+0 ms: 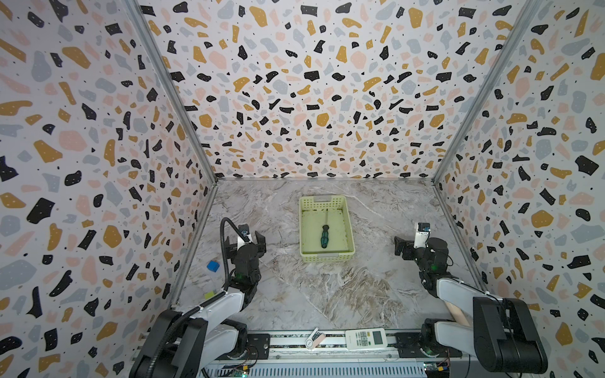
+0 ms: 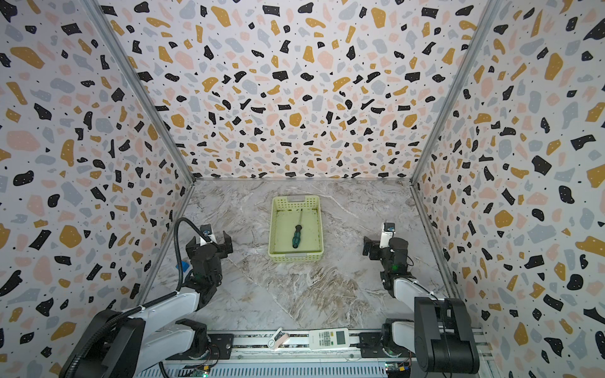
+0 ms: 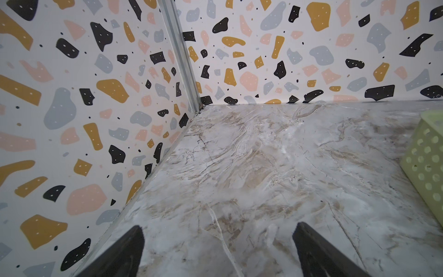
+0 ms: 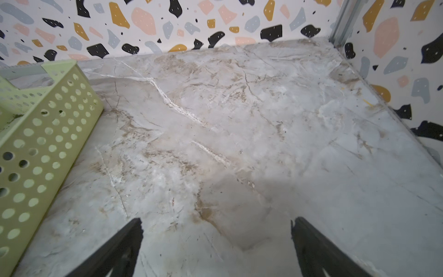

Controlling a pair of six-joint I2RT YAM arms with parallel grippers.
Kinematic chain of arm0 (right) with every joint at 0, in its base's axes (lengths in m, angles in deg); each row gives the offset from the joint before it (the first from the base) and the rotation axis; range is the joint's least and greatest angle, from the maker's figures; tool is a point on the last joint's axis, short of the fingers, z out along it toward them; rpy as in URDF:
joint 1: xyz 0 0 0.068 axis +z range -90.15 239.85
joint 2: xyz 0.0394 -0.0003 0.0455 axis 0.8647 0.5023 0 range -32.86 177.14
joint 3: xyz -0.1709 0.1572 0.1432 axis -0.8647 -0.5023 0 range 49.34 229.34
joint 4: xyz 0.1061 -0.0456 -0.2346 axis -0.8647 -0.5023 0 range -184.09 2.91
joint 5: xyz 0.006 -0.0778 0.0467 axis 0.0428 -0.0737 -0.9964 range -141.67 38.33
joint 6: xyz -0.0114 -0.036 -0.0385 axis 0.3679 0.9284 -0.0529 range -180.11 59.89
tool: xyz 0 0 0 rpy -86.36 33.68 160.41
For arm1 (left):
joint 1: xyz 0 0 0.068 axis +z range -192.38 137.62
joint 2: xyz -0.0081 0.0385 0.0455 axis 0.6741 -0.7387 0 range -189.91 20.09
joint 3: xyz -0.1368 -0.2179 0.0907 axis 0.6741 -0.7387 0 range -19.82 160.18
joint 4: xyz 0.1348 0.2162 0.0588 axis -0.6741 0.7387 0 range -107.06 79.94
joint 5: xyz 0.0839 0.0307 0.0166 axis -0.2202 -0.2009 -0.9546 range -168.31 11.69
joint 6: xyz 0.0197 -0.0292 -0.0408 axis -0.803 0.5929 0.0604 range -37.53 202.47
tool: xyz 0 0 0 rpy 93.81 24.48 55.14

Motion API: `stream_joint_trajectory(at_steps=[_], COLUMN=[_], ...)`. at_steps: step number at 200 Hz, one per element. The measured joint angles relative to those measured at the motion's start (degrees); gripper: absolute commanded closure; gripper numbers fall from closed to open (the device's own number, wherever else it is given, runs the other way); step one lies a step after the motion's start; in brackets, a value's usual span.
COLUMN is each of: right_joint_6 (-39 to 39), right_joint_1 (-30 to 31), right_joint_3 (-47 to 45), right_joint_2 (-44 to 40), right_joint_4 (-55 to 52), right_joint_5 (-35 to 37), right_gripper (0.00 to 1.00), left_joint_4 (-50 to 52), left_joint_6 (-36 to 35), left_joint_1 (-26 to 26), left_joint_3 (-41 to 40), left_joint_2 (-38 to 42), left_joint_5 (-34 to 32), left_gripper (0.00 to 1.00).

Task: Put the screwdriver in the bin
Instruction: Reset both arms

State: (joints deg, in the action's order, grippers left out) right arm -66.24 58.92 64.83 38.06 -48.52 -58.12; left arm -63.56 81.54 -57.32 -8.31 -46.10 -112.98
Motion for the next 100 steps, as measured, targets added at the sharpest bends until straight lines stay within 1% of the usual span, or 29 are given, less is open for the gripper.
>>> stream_joint_trajectory(at_steps=[15, 48, 82, 100], right_joint_6=[0.98, 2.82, 4.61, 5.95], right_joint_1=[-0.17, -0.35, 0.61, 2.25], right_joint_3=[-1.31, -2.29, -3.39, -4.24], right_joint_2=[2.03, 6.12, 12.52, 14.75], right_joint_4=[6.47, 16.26, 26.58, 28.98], right_joint_5=[-0.52, -1.88, -1.4, -1.03], right_gripper=[0.01, 0.01, 0.01, 0.01], left_joint_4=[-4.68, -13.53, -22.73, -23.78], left_joint_6=[-0.28, -1.16, -1.18, -1.2], left_joint_1=[0.55, 2.19, 5.51, 6.51], left_joint_3=[-1.79, -3.78, -5.95, -6.45], left_joint_2=[-2.73, -8.68, -12.55, -13.6], left_joint_5=[1.27, 4.79, 10.36, 12.83], left_gripper=[0.01, 0.0, 0.01, 0.01])
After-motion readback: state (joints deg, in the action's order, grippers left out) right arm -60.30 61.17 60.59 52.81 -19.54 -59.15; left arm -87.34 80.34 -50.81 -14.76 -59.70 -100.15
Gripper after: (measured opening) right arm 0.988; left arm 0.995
